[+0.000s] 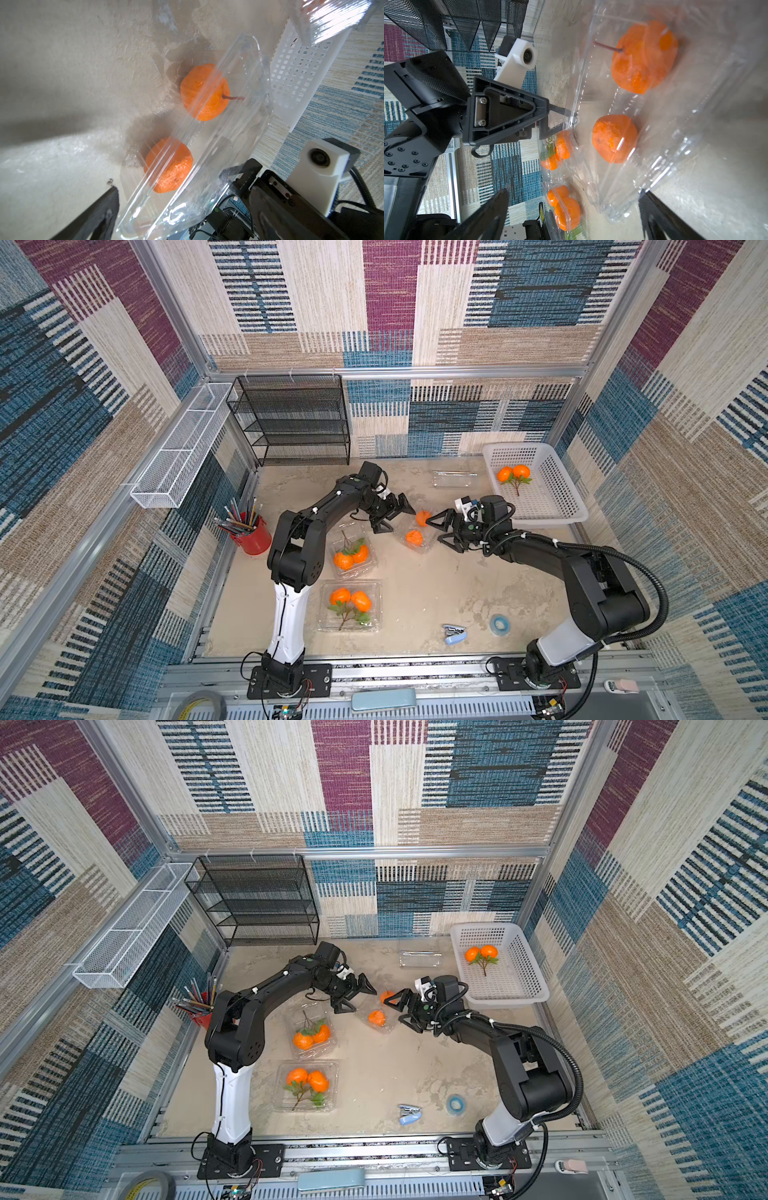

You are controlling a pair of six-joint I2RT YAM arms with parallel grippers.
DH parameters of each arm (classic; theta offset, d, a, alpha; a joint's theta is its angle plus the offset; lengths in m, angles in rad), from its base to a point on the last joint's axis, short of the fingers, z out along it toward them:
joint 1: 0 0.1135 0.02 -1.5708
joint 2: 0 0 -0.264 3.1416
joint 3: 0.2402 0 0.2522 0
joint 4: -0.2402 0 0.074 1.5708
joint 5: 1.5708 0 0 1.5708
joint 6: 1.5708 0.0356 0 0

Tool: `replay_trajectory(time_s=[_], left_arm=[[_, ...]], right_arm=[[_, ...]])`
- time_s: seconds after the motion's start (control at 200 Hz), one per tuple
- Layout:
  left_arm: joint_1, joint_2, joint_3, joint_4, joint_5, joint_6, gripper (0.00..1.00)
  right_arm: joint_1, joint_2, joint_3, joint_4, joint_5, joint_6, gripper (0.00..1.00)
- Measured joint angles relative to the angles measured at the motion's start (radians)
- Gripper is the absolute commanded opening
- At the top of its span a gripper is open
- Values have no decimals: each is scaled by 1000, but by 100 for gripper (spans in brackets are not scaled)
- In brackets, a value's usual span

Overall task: Take oranges out of containers
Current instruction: Open the packing box at the center of the board.

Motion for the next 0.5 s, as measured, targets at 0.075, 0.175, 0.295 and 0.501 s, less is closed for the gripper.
replay_trajectory(time_s=[0.075, 0.175, 0.295, 0.501], left_arm=[[0, 0, -2, 8, 2, -9, 99], [0, 3, -2, 16, 5, -19, 99], [0, 11, 0, 19, 6, -22, 99], [2, 11, -3, 22, 8, -29, 99]], right_arm=[[0, 12, 0, 16, -5, 18, 99], [0, 30, 0, 49, -14, 38, 99], [2, 46, 6, 74, -26, 64, 99], [16, 74, 26, 129, -40, 98, 99]])
